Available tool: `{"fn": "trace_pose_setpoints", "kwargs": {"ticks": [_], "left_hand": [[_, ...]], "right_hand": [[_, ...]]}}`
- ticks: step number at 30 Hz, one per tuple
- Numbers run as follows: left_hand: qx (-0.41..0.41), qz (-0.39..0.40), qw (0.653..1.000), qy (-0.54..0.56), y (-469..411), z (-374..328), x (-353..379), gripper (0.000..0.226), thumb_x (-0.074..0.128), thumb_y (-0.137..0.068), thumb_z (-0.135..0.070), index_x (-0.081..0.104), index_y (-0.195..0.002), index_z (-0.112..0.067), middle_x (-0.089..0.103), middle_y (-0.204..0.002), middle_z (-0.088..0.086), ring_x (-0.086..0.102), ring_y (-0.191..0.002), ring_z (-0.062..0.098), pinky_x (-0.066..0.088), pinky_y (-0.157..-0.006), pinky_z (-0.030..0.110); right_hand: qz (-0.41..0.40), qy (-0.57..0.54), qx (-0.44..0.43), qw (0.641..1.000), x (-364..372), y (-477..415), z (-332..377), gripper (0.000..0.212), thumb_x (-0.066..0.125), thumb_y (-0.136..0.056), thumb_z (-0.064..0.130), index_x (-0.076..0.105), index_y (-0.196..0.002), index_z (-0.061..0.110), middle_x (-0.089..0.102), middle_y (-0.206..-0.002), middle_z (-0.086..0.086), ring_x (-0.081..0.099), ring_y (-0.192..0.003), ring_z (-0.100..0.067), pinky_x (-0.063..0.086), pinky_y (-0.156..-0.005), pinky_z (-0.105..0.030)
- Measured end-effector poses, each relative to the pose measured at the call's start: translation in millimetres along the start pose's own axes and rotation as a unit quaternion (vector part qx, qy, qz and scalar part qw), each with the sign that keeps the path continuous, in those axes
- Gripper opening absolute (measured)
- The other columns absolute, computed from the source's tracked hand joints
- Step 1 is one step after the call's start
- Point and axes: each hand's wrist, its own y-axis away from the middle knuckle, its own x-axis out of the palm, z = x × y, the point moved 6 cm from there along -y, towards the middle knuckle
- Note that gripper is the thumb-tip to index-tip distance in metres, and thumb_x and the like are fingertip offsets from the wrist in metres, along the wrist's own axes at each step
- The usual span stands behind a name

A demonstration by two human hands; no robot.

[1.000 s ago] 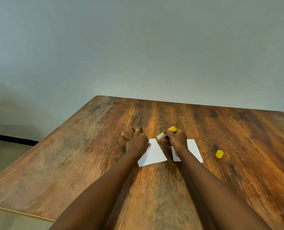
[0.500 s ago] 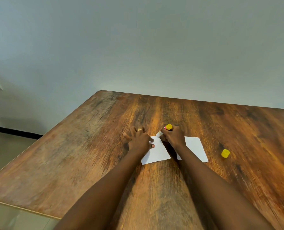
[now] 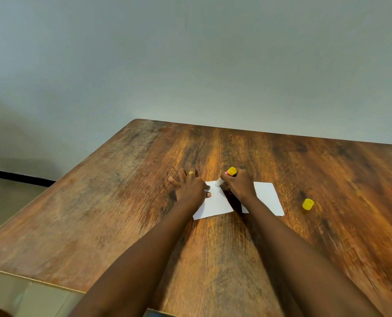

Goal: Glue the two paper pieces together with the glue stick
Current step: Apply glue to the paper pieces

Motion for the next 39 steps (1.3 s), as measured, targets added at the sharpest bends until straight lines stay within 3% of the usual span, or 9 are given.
{"fn": "trace_pose_setpoints", "kwargs": {"ticks": [7, 12, 16, 30, 35, 39], "left_hand": [[-0.014, 0.007, 1.000, 0.008, 2, -1, -1, 0.039, 0.057, -0.091, -0.028, 0.059, -0.129, -0.022, 0.045, -0.138, 0.012, 0.034, -0.131, 0.034, 0.032, -0.107, 0.057], [-0.016, 0.008, 1.000, -0.003, 2, -1, 0, 0.040, 0.056, -0.092, -0.030, 0.057, -0.131, -0.023, 0.043, -0.142, 0.011, 0.031, -0.135, 0.033, 0.026, -0.111, 0.056], [-0.018, 0.009, 1.000, -0.012, 1, -1, -1, 0.039, 0.055, -0.092, -0.030, 0.058, -0.131, -0.024, 0.041, -0.145, 0.011, 0.026, -0.137, 0.033, 0.019, -0.114, 0.056], [-0.019, 0.009, 1.000, 0.013, 3, 0, -1, 0.039, 0.055, -0.092, -0.027, 0.057, -0.131, -0.022, 0.035, -0.150, 0.010, 0.020, -0.143, 0.033, 0.026, -0.111, 0.059], [-0.019, 0.001, 1.000, 0.005, 3, 0, -1, 0.037, 0.055, -0.092, -0.028, 0.059, -0.129, -0.024, 0.037, -0.148, 0.010, 0.022, -0.141, 0.034, 0.022, -0.112, 0.058], [-0.018, 0.002, 1.000, 0.004, 3, -1, -2, 0.038, 0.056, -0.092, -0.029, 0.059, -0.129, -0.024, 0.035, -0.149, 0.010, 0.022, -0.140, 0.034, 0.025, -0.111, 0.058]], "right_hand": [[0.005, 0.012, -0.013, 1.000, -5, 9, 3, 0.031, 0.064, -0.080, 0.019, 0.048, -0.054, 0.016, 0.055, -0.060, -0.008, 0.047, -0.055, -0.018, 0.036, -0.050, -0.024], [0.001, 0.015, -0.013, 1.000, -9, 17, 2, 0.027, 0.066, -0.081, 0.021, 0.052, -0.058, 0.014, 0.061, -0.068, -0.012, 0.054, -0.063, -0.020, 0.048, -0.059, -0.033], [0.005, 0.016, -0.009, 1.000, -10, 22, -2, 0.023, 0.065, -0.083, 0.023, 0.056, -0.066, 0.010, 0.064, -0.074, -0.017, 0.056, -0.066, -0.020, 0.047, -0.060, -0.028], [-0.011, 0.038, -0.001, 0.999, -25, 45, -8, 0.021, 0.065, -0.083, 0.028, 0.062, -0.077, 0.009, 0.061, -0.074, -0.003, 0.054, -0.063, -0.011, 0.040, -0.052, -0.018], [-0.016, 0.030, 0.004, 0.999, -30, 50, -9, 0.021, 0.065, -0.081, 0.026, 0.066, -0.084, 0.005, 0.062, -0.076, -0.005, 0.057, -0.069, -0.017, 0.055, -0.065, -0.035], [-0.013, 0.025, 0.011, 1.000, -32, 53, -11, 0.020, 0.066, -0.081, 0.024, 0.064, -0.086, 0.005, 0.062, -0.081, -0.006, 0.059, -0.073, -0.018, 0.056, -0.071, -0.036]]}}
